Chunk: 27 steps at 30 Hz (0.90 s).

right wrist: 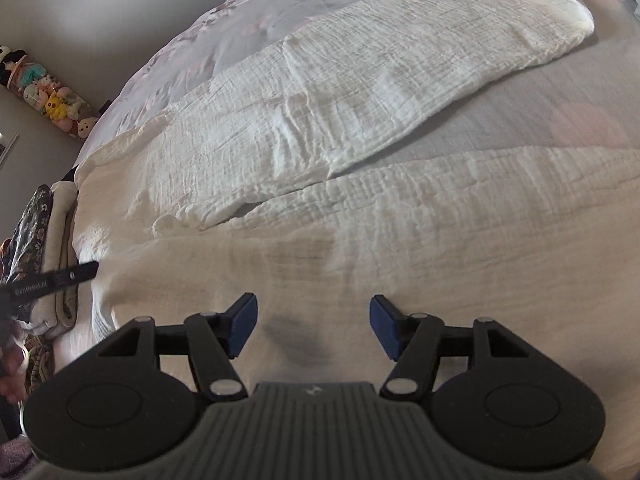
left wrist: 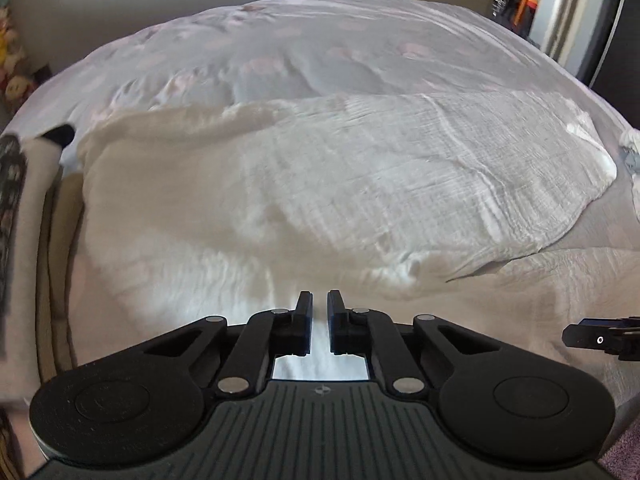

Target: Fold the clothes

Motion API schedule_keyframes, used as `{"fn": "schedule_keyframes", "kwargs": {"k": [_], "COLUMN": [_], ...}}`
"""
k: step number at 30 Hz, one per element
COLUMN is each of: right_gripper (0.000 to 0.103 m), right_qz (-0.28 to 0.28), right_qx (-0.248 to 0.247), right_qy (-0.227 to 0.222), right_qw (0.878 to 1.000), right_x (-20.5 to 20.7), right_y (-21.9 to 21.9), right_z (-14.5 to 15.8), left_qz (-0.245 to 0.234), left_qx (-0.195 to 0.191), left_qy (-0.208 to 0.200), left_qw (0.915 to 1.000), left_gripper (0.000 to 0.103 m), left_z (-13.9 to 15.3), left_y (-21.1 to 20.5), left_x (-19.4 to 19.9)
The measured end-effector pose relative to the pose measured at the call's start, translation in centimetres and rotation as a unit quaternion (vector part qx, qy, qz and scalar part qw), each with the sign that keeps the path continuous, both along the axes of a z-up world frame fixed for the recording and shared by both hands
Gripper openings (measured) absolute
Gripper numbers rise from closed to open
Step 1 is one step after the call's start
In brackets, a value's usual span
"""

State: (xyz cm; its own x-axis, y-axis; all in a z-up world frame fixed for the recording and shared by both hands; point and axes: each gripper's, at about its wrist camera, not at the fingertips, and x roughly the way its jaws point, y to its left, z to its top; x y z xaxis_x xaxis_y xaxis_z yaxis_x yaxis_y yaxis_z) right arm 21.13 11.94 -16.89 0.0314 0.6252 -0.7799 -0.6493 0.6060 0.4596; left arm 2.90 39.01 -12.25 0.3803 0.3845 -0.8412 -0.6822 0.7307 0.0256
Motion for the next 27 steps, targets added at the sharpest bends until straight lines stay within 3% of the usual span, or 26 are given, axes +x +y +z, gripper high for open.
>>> {"fn": "schedule_keyframes", "kwargs": {"k": [4, 7, 11, 14, 16, 19, 21, 25, 27], "right_gripper": [0.068, 0.069, 0.069, 0.074, 0.076, 0.08, 0.08, 0.08, 0.08], "right_qz": [0.009, 0.003, 0.011, 0.013, 0.01, 0.004, 0.009, 0.018, 0.018], "right_qx": [0.012, 0.023, 0.014, -0.001, -0.007, -0.029, -0.041, -0.043, -0.041], "right_qy": [0.019, 0.034, 0.01, -0.033, -0.071, -0.119, -0.124, -0.113, -0.109], "right_qw": [1.0, 0.999, 1.0, 0.999, 0.997, 0.992, 0.991, 0.993, 0.993], "right_x": [0.6, 1.1, 0.6, -0.2, -0.9, -1.5, -1.6, -1.5, -1.5], "right_y": [0.1, -0.1, 0.1, 0.1, -0.1, 0.1, 0.4, 0.6, 0.6], "right_z": [-0.7, -0.9, -0.4, 0.5, 1.3, 1.9, 1.7, 1.3, 1.2], "left_qz": [-0.029, -0.027, -0.013, 0.015, 0.052, 0.118, 0.16, 0.245, 0.275], "left_qx": [0.032, 0.025, 0.016, 0.01, 0.004, -0.023, -0.061, -0.141, -0.152], "left_qy": [0.048, 0.063, 0.096, 0.098, 0.093, 0.077, 0.055, -0.036, -0.072], "left_qw": [0.9979, 0.9973, 0.9952, 0.995, 0.9943, 0.9898, 0.9837, 0.9585, 0.9465], "left_gripper": [0.003, 0.01, 0.018, 0.03, 0.049, 0.052, 0.053, 0.054, 0.054], "left_z": [1.2, 1.3, 0.6, -0.1, -0.8, -2.2, -3.5, -5.9, -6.4], "left_y": [0.0, -0.2, -1.4, -2.2, -2.5, -2.3, -1.8, -1.0, -0.5], "left_x": [4.1, 4.5, 2.9, 0.4, -1.5, -4.0, -5.5, -8.1, -8.6]}}
